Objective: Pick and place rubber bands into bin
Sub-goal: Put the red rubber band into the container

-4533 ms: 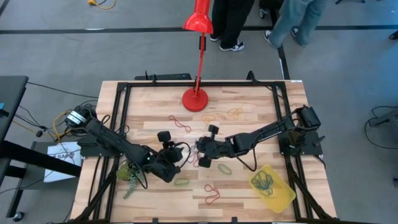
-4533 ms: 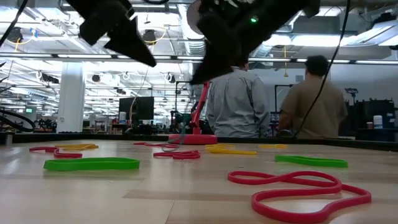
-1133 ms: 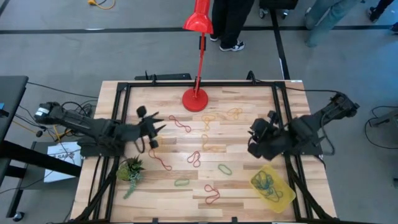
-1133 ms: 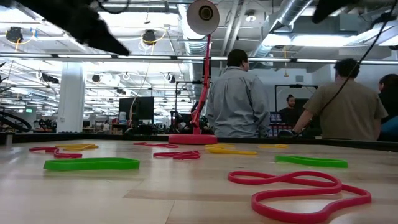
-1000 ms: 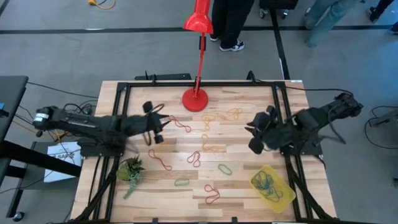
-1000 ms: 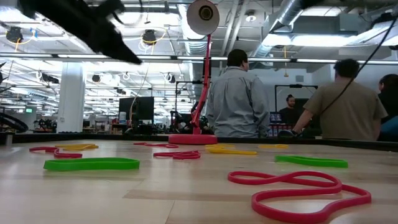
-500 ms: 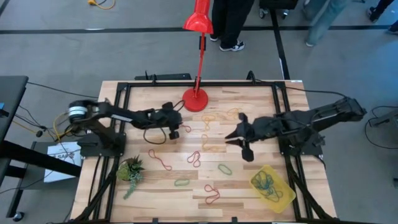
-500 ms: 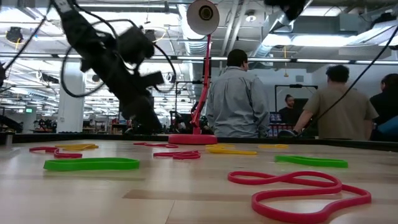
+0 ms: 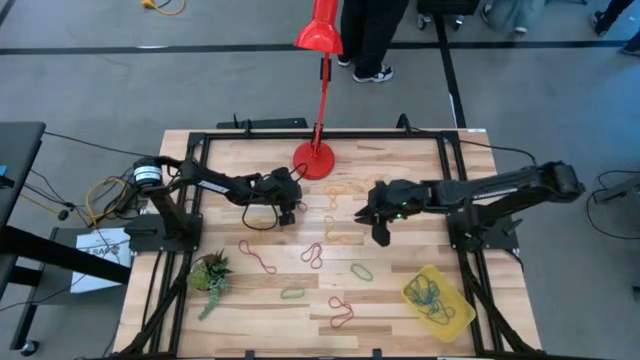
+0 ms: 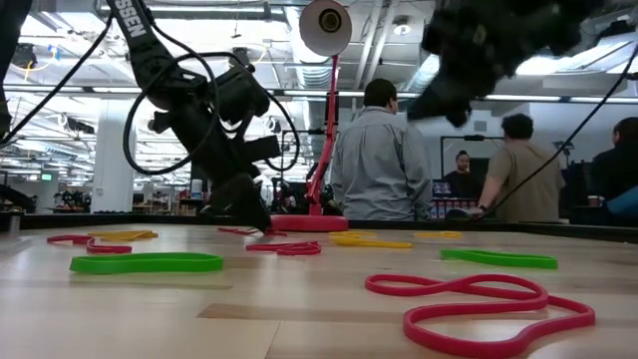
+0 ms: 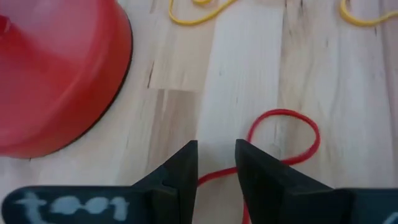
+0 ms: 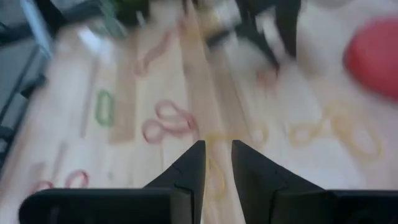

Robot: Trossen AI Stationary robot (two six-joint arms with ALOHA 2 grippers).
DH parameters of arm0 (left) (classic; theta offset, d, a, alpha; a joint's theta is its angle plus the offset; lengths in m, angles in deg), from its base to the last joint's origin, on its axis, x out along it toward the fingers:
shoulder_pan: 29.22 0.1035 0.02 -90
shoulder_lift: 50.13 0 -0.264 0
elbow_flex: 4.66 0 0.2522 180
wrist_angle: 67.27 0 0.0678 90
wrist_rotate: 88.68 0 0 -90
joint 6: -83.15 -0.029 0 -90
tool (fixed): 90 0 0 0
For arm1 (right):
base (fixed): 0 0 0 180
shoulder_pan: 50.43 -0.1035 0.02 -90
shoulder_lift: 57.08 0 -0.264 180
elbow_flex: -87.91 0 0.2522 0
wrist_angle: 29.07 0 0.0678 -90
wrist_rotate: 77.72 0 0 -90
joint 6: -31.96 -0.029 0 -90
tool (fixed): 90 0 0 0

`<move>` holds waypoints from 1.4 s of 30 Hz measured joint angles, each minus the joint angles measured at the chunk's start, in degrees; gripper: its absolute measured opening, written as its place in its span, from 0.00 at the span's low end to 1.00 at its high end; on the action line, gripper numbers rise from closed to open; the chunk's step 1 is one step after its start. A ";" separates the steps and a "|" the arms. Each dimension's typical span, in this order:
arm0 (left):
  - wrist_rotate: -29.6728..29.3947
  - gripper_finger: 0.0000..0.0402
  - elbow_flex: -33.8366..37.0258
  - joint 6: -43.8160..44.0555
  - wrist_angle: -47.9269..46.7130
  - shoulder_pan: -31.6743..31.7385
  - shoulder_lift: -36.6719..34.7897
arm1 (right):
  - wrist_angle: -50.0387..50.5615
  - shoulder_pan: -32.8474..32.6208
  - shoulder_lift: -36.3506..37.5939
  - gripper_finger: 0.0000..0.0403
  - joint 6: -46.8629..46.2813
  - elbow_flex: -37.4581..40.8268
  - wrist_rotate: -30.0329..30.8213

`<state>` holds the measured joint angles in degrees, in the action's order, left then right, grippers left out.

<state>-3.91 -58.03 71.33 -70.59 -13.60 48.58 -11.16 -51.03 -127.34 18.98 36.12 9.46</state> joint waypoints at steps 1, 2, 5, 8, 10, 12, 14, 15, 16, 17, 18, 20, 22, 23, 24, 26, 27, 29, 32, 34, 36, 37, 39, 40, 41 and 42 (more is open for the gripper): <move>-0.02 0.25 0.00 0.04 -0.49 0.00 -0.35 | 0.08 0.01 -1.74 0.18 -0.40 0.25 0.02; 0.00 0.25 -0.02 0.19 -0.87 0.00 -0.77 | 0.06 0.05 -3.58 0.18 -0.51 0.33 0.03; 0.21 0.25 0.01 0.89 -1.85 -0.09 -3.22 | -1.14 0.28 -9.09 0.18 -0.52 0.44 -0.10; 0.35 0.25 -0.02 0.80 -4.22 -0.22 -6.37 | -3.60 0.70 -14.26 0.18 1.17 0.40 -0.04; 0.54 0.25 -0.02 0.59 -6.06 -0.24 -8.31 | -5.27 0.70 -16.21 0.18 4.22 0.34 0.09; 1.30 0.25 -0.02 0.73 -7.61 -0.24 -10.03 | -8.95 1.03 -17.49 0.18 6.97 -0.28 0.92; 2.01 0.25 -0.03 1.06 -7.91 -0.22 -10.13 | -13.59 1.79 -18.25 0.18 8.32 -0.72 1.94; 2.42 0.25 0.26 1.07 -8.47 -0.22 -10.13 | -16.24 2.20 -18.46 0.18 8.37 -0.73 2.57; 2.87 0.25 0.46 1.11 -8.43 -0.22 -9.75 | -19.58 2.62 -19.02 0.18 8.36 -0.86 2.84; 3.42 0.25 0.46 1.14 -7.96 -0.22 -8.99 | -22.31 3.03 -19.60 0.18 8.35 -1.07 2.89; 3.83 0.25 0.46 1.20 -8.03 -0.22 -8.30 | -24.05 3.38 -19.89 0.18 8.37 -0.96 3.00; 3.94 0.25 0.50 1.61 -7.42 -0.22 -6.46 | -28.53 3.92 -21.56 0.18 8.25 -0.99 3.07; 3.80 0.25 0.50 1.59 -6.74 -0.22 -4.53 | -30.52 4.30 -23.39 0.18 6.08 -0.95 2.90; 3.37 0.25 0.50 1.57 -6.13 -0.22 -3.76 | -30.88 4.45 -24.20 0.18 4.12 -0.95 2.89; 2.74 0.25 0.50 1.57 -5.85 -0.22 -3.18 | -30.86 4.52 -24.89 0.18 2.08 -0.91 2.89; 1.55 0.25 0.42 1.57 -4.46 -0.24 -2.26 | -31.24 4.52 -26.72 0.18 -0.27 -1.02 2.94; 1.33 0.25 0.40 1.55 -4.38 -0.20 -2.00 | -31.20 4.52 -27.57 0.18 -0.73 -0.97 2.92; 1.86 0.25 0.28 1.54 -4.12 -0.12 -1.35 | -32.05 4.15 -29.08 0.18 -1.00 -0.97 2.87; 3.17 0.19 0.28 1.20 -4.91 -0.36 -1.29 | -34.77 3.63 -31.51 0.18 -0.12 -1.36 2.87; 2.80 0.11 0.28 1.93 -4.89 -0.85 -1.33 | -36.24 3.48 -32.99 0.18 -0.08 -2.11 2.76; 2.77 0.03 0.38 3.94 -3.87 -1.27 -1.37 | -37.78 3.50 -34.54 0.18 0.35 -3.51 2.74; 2.87 0.02 0.43 5.31 -3.06 -1.55 -1.33 | -38.11 3.52 -35.35 0.18 0.99 -4.24 2.74; 2.58 0.02 0.59 7.69 -1.06 -2.52 -1.13 | -38.02 3.50 -37.06 0.18 1.33 -5.84 2.76; 3.14 0.01 0.59 8.42 0.41 -3.24 -0.96 | -38.02 3.50 -37.94 0.18 1.35 -6.81 2.76; 3.38 0.01 0.61 9.06 1.75 -4.08 -0.94 | -38.15 3.46 -38.81 0.18 1.39 -7.75 2.76; 3.66 0.00 0.61 9.34 3.32 -4.94 -1.00 | -38.32 3.35 -39.73 0.18 1.40 -8.71 2.78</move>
<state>-0.25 -57.43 80.68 -67.27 -18.55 47.59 -49.48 -47.68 -167.07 20.38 27.41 12.24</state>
